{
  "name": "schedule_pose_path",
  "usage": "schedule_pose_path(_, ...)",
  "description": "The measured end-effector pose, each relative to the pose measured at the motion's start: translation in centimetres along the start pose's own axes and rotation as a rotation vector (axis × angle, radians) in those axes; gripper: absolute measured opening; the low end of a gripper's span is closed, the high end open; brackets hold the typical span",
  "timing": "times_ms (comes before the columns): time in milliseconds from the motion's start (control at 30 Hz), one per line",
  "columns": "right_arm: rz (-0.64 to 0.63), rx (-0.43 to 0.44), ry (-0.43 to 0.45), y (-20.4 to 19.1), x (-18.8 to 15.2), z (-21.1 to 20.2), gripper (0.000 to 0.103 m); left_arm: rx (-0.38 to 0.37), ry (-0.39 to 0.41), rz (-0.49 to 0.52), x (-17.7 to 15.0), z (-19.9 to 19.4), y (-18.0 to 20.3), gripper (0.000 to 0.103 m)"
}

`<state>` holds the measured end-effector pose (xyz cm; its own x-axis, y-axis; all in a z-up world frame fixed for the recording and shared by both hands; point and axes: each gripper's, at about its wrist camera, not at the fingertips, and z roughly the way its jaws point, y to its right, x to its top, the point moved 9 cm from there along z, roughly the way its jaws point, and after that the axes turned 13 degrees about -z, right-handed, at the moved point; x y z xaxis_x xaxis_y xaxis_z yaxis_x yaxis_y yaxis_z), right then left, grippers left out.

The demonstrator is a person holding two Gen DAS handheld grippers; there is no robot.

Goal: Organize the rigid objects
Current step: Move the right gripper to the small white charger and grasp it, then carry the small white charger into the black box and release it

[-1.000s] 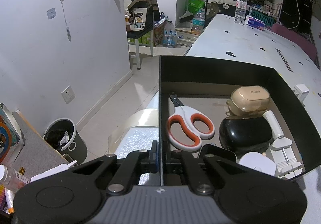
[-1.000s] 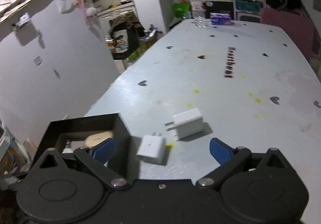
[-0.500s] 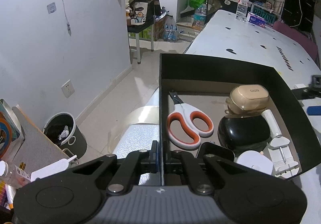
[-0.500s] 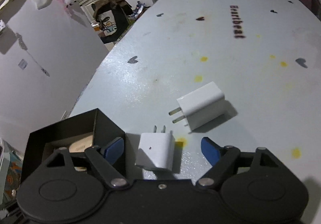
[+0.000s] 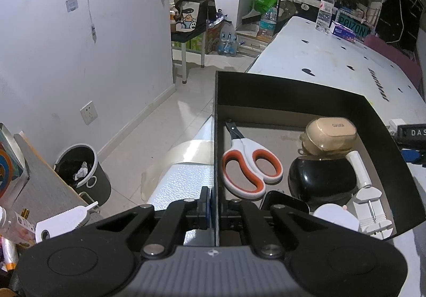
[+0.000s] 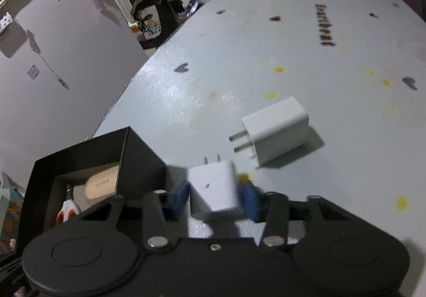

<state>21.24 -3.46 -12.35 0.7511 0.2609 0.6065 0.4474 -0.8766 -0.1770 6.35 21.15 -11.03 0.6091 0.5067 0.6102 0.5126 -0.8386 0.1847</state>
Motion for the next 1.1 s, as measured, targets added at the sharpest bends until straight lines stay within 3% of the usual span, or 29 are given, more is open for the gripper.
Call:
schedule_pose_path(500, -0.03, -0.1, -0.078, 2.5, -3.1, -3.4, 0.045, -0.012, -0.001, -0.01, 0.1, 0.0, -0.2, 0.005)
schedule_pose_path(667, -0.058, -0.113, -0.072, 1.9, -2.8, -2.6, 0.049, -0.002, 0.014, 0.005, 0.1, -0.2, -0.1, 0.005)
schedule_pose_path(1100, -0.053, -0.151, -0.032, 2.4, -2.6, -3.2, 0.044, 0.002, 0.05, 0.025, 0.0, -0.7, 0.2, 0.004)
